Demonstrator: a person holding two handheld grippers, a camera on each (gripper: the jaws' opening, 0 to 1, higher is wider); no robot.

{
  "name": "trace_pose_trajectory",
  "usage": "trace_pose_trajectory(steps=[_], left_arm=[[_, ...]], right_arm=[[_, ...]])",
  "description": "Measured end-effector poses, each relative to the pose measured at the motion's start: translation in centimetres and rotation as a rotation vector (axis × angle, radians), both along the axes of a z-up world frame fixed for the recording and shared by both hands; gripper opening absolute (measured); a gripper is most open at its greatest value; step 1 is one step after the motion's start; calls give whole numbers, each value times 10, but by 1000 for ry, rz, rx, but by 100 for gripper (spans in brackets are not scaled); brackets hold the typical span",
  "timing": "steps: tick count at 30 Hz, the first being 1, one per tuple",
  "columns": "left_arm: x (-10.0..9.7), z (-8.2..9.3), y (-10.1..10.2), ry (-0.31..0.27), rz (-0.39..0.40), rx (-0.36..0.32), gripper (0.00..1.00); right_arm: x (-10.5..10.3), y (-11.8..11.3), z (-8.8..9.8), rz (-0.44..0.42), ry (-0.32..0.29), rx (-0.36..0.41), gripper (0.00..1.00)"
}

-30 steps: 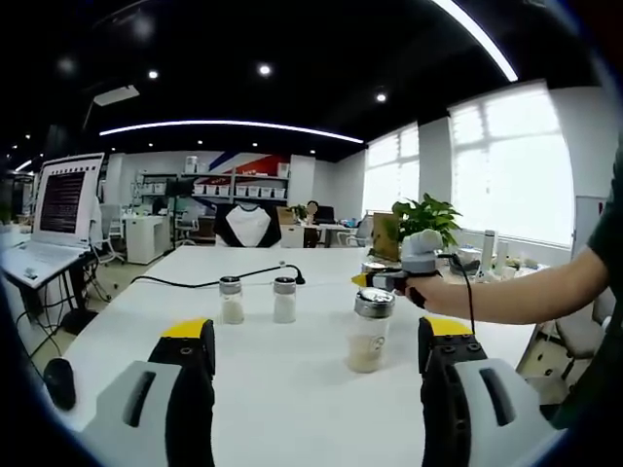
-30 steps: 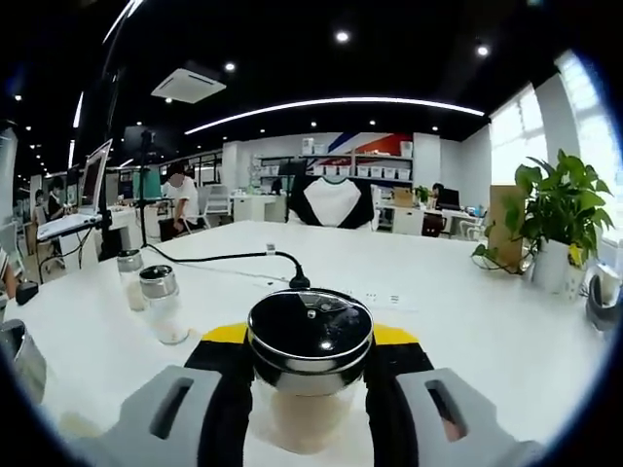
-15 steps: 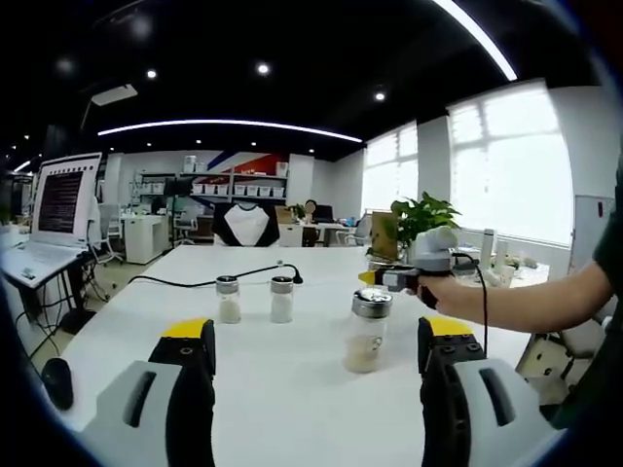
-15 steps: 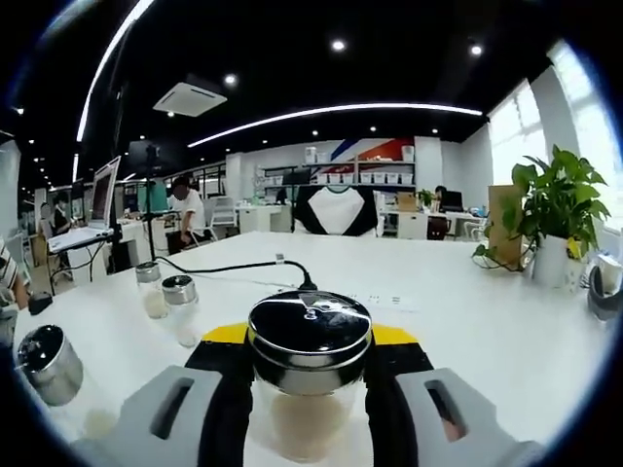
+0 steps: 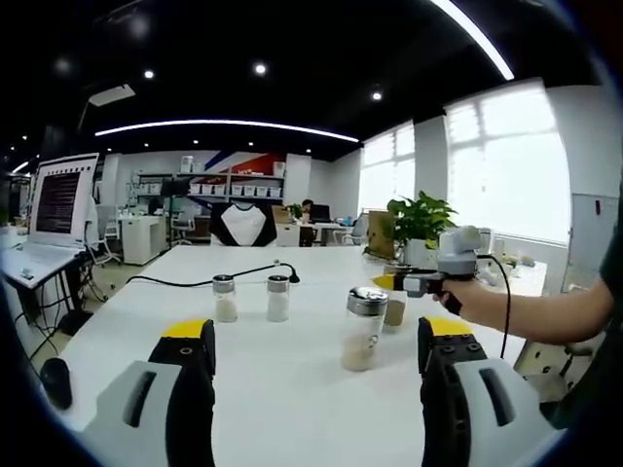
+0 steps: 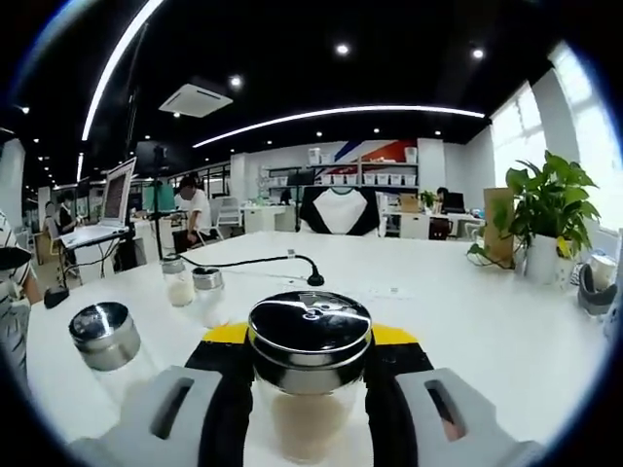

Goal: Rotate the seasoning bottle until the label or dispensing opening points toward the visible target arrow and the bottle remains upright within the marked orientation range

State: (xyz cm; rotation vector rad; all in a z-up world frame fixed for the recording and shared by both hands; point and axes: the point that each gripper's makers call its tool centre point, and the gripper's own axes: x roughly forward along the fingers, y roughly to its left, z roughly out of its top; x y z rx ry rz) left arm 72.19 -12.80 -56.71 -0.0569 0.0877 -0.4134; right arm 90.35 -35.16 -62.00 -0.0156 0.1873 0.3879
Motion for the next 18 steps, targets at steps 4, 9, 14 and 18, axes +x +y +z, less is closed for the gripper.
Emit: trace_pose_trajectory(steps=[4,9,14,18], left_arm=[[-1,-1,0,2,-1,-3,91],[-2,-1,2,-2,3,5,91],[-5,0,2,-5,4,3,91],[-10,0,1,-5,1,3,91]], right_arm=[[-10,2,2,15,1,3,42],[-26,5,6,26,-18,-11,42],[-40,12,4,44,-25,-19,42],[-47,15,-3,52,-11,-7,42]])
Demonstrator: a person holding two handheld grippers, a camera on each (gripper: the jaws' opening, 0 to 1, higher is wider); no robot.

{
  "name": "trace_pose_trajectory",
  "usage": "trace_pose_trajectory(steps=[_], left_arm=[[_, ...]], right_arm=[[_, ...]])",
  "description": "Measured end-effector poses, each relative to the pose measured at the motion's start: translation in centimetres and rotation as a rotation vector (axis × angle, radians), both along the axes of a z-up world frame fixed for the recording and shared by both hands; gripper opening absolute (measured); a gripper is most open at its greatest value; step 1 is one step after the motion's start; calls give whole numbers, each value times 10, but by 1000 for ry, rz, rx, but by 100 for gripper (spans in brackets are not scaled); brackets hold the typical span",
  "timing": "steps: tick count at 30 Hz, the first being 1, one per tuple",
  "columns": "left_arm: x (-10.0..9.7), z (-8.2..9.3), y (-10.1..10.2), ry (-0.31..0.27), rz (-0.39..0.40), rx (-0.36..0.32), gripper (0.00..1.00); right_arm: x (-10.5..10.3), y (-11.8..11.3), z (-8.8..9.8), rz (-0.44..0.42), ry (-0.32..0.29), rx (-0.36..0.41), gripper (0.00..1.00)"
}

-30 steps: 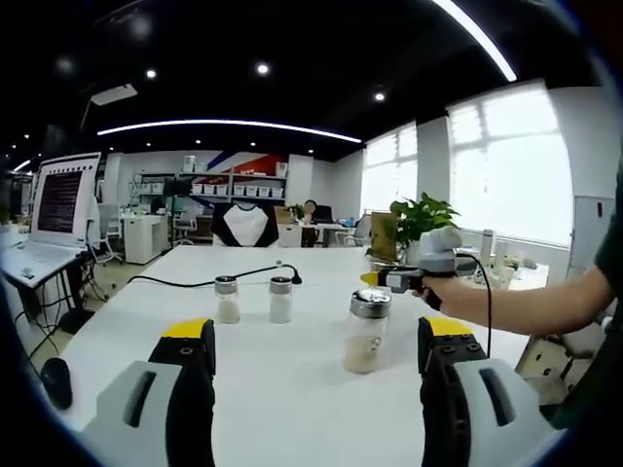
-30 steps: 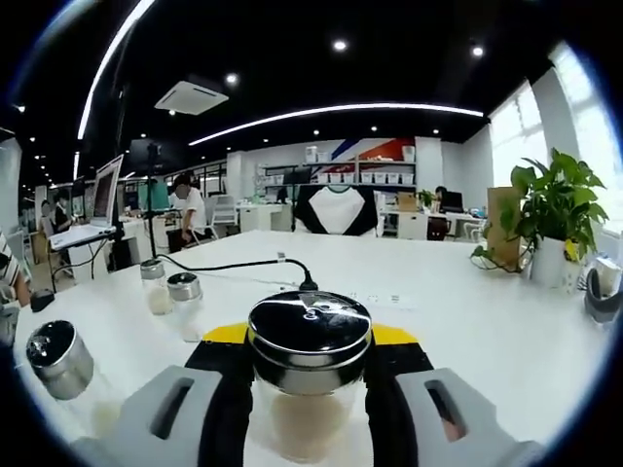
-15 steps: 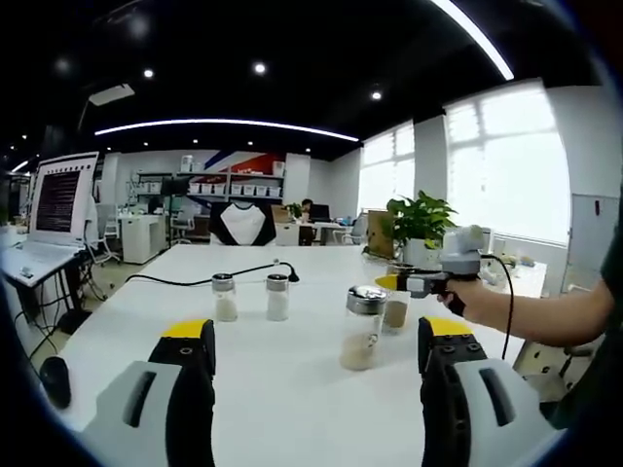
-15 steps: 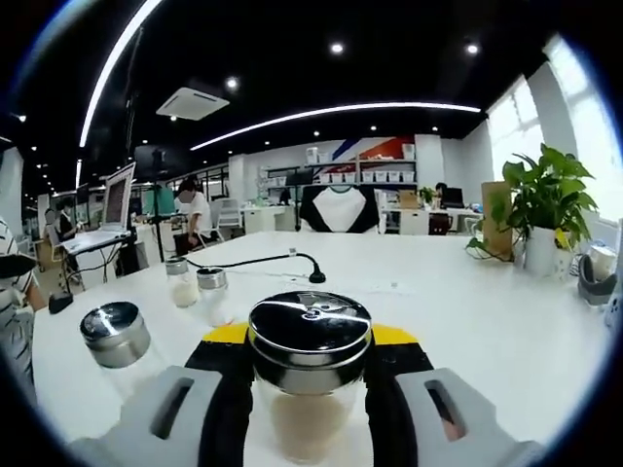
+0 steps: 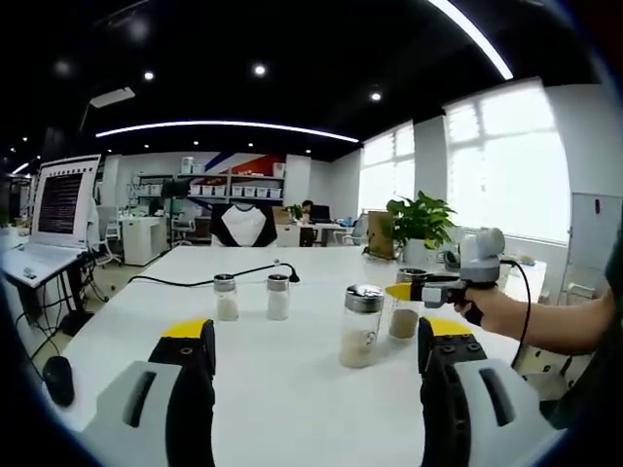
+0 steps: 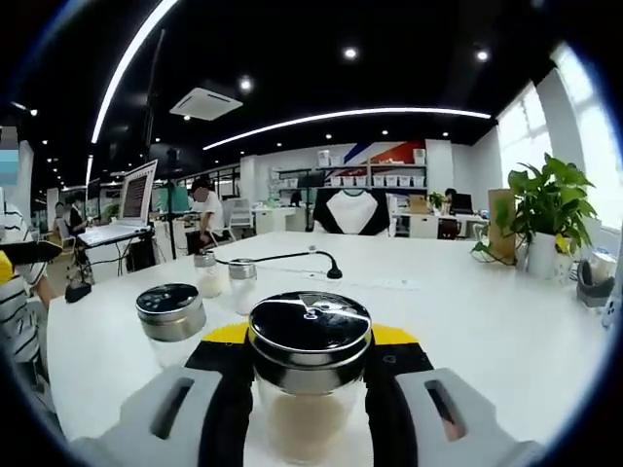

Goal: Rotate the seasoning bottle until the label or dispensing opening points toward the visible target arrow and the bottle remains upright within the marked orientation range

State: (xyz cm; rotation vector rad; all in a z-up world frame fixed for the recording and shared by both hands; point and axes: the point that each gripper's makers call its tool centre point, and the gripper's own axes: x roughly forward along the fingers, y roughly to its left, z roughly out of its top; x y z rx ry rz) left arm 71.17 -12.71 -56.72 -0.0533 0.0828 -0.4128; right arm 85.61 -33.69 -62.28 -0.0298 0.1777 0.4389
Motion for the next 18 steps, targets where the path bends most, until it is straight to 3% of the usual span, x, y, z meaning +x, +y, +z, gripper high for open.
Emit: trace_pose_trajectory(steps=[9,12,13,14,18], left_arm=[[-6,1,3,-5,8,-3,90],[-5,1,4,-4,9,-1,91],[-6,1,5,-5,10,0,91],[-6,1,5,-5,11,0,91],[-6,-1,4,-3,7,4,91]], right_arm=[[-6,-1,-5,-5,-19,-12,42],[-6,-6,-11,-17,5,8,42],[-5,-6,-6,-24,-32,13,42],[-10,-6,-11,-20,-6,6,42],[-11,0,-8,39,-46,-5,43]])
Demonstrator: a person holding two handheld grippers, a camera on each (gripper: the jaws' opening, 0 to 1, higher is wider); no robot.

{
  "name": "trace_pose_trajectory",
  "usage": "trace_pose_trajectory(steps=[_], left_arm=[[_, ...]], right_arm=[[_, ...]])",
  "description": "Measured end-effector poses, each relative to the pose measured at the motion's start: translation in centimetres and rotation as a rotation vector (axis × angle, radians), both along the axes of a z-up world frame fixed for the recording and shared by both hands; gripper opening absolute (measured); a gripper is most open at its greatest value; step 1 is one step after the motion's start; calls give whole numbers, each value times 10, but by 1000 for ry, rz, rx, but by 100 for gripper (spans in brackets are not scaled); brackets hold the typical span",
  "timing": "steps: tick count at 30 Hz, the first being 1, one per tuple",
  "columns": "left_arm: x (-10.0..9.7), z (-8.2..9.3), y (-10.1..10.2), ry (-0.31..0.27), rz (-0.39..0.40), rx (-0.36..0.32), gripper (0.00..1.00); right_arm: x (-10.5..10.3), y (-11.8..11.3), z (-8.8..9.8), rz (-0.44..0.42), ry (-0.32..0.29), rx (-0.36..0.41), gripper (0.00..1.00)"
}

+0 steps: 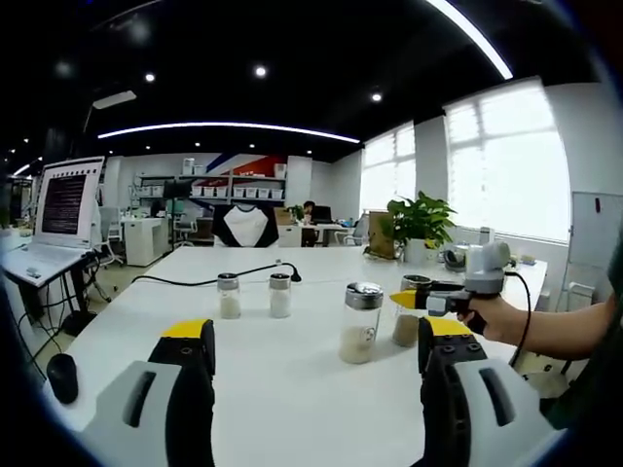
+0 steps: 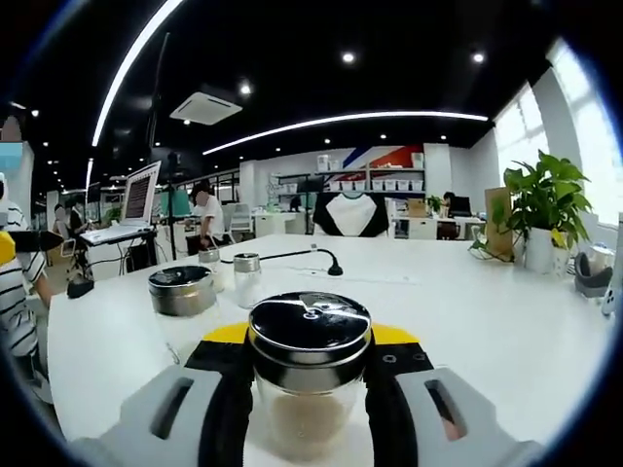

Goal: Rotate the seasoning bottle until the label or dispensing opening points toward the visible target arrow and the bottle remains upright within the marked orientation range

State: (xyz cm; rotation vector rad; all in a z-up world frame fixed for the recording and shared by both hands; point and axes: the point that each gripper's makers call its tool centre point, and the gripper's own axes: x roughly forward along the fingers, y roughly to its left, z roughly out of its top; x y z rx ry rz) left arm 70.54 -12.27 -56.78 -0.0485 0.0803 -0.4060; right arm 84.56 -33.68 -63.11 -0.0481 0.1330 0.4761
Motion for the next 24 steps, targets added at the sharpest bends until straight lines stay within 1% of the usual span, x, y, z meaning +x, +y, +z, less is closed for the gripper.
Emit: trace_pose_trajectory(steps=[2,3,5,6,7,11,15,21,22,24], left_arm=[[0,1,0,-1,4,-12,91],[0,1,-1,-4,6,-17,91],[0,1,-2,-3,6,-22,91],[1,0,-3,0,8,-17,91],[2,0,-3,-5,14,2,91],[3,5,-6,-18,4,-2,91],[7,4,-6,-13,4,6,91],[10,5,-8,-16,5,4,91],[10,4,-9,-14,3,4,91],[10,3,-9,-11,0,5,91]], right_arm=[[-1,2,-1,7,10,-39,43],[-1,2,-1,2,13,-21,43],[-1,1,-2,7,10,-11,43],[-2,2,-2,5,8,-1,43],[-2,1,-2,3,0,3,43],[-2,2,-1,11,-3,5,43],[-1,1,-2,15,14,4,43],[-2,0,-3,12,11,13,43],[-1,-1,-4,-4,22,21,43],[-1,0,-4,-5,25,12,43]])
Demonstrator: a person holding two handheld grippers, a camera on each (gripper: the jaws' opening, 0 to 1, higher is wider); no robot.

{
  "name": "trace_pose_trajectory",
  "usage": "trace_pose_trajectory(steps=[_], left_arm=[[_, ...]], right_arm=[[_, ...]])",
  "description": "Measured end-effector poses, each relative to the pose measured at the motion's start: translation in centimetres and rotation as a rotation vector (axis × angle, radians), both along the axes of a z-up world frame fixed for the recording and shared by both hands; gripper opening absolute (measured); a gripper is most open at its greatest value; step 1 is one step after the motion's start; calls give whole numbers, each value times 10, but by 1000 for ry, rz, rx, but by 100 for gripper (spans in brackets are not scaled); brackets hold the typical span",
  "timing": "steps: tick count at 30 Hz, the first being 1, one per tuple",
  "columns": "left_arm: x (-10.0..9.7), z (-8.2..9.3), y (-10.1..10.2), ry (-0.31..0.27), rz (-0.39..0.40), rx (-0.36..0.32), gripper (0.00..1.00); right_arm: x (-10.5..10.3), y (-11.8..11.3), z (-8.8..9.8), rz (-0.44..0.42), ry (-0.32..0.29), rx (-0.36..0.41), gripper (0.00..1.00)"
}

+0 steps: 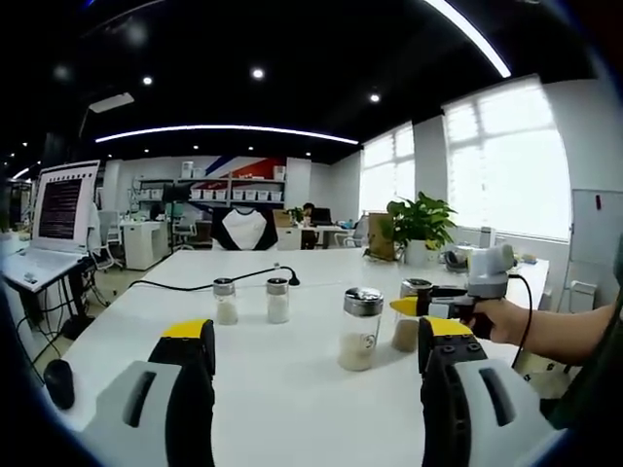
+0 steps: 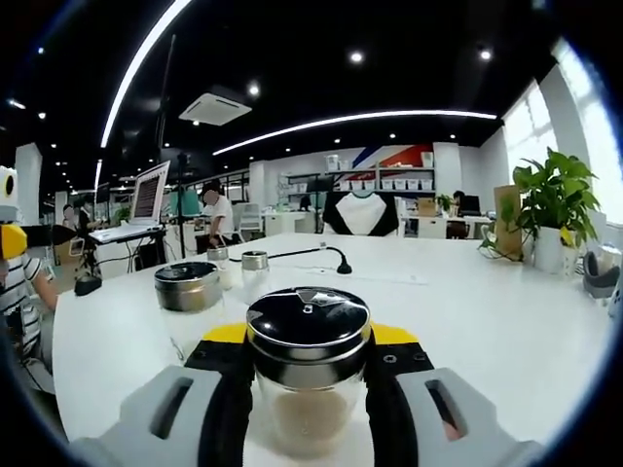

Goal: Rotate the seasoning bottle until the label or dispensing opening points toward the visible target arrow and the bottle remains upright within the marked orientation range

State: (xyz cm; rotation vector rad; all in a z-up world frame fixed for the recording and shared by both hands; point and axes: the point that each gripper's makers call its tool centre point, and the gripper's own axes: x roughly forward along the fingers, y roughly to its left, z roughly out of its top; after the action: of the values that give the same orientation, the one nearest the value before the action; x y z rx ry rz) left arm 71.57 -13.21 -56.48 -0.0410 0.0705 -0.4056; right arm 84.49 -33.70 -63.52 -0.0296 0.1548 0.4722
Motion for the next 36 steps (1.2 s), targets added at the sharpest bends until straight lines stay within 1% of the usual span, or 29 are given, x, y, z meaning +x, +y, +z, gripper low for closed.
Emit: trace_pose_trajectory(steps=[2,9,16,22,24,25,31,35,36], left_arm=[[0,-1,0,3,-3,3,91],[0,-4,-1,12,-18,-2,91],[1,-3,3,11,-9,-3,91],[1,-6,2,18,-7,-1,90],[1,-6,2,20,-8,0,90],[2,-6,2,21,-8,1,90],[3,-4,-2,11,-20,16,90],[3,-3,-3,15,-19,-3,91],[3,-2,-3,8,-18,-5,91]], right_arm=[[-1,0,0,11,1,1,43],[-1,-1,-3,6,15,-16,43],[-1,-2,-5,-17,18,-25,42],[-2,-3,-6,-50,21,-22,42],[-1,-5,-6,-93,18,-35,42],[-2,-3,-7,-90,17,-34,42],[-1,-5,-7,-135,16,-28,42],[-1,-6,-7,-168,19,-23,42],[-1,-6,-7,-178,18,-23,42]])
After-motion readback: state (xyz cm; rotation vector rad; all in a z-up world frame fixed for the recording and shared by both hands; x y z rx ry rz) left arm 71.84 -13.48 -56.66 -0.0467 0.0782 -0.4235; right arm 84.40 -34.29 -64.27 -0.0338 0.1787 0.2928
